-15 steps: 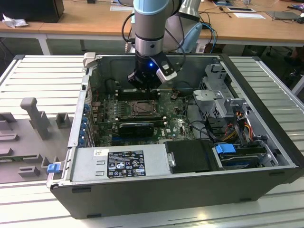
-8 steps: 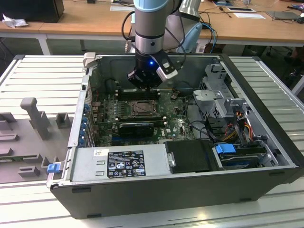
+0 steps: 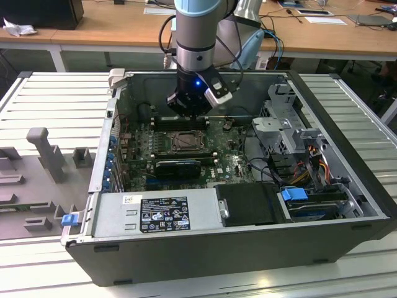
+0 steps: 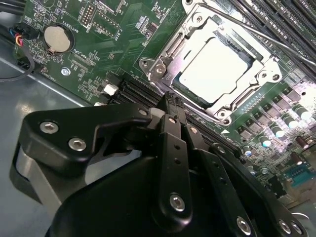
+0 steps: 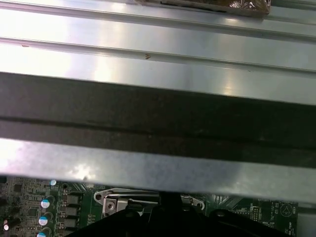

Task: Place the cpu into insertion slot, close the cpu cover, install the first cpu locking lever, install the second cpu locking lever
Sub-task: 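Install the second cpu locking lever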

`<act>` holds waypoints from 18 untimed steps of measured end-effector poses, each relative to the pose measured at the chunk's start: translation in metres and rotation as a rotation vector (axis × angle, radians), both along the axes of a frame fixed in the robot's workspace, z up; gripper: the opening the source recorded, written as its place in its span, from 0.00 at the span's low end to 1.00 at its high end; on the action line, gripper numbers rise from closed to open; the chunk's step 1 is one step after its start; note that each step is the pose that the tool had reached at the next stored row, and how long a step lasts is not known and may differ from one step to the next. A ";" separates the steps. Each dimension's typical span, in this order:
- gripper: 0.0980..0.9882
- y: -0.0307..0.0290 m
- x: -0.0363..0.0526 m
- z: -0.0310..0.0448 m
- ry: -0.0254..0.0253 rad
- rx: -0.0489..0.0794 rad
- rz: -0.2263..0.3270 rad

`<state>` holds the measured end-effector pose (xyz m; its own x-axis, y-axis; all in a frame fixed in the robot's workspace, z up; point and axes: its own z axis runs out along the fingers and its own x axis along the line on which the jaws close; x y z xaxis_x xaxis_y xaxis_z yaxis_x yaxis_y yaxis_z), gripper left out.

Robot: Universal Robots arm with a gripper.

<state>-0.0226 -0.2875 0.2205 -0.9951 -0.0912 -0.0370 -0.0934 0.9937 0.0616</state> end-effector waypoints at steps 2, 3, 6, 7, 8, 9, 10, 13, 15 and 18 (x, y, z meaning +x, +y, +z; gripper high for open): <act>0.01 -0.0004 0.0000 0.0000 0.0001 0.000 0.000; 0.01 -0.0006 0.0000 0.0000 0.0000 0.000 0.000; 0.01 -0.0017 0.0000 0.0000 0.0001 0.000 0.000; 0.01 -0.0019 0.0000 0.0000 0.0001 0.000 0.000; 0.01 -0.0020 0.0000 0.0000 0.0000 0.000 0.000; 0.01 -0.0022 0.0000 0.0000 0.0000 0.000 0.000; 0.01 -0.0025 0.0000 0.0000 0.0000 0.000 0.000; 0.01 -0.0038 0.0000 0.0000 0.0000 0.000 0.000; 0.01 -0.0041 0.0000 0.0001 0.0001 0.000 0.000; 0.01 -0.0042 0.0000 0.0025 0.0001 0.000 0.000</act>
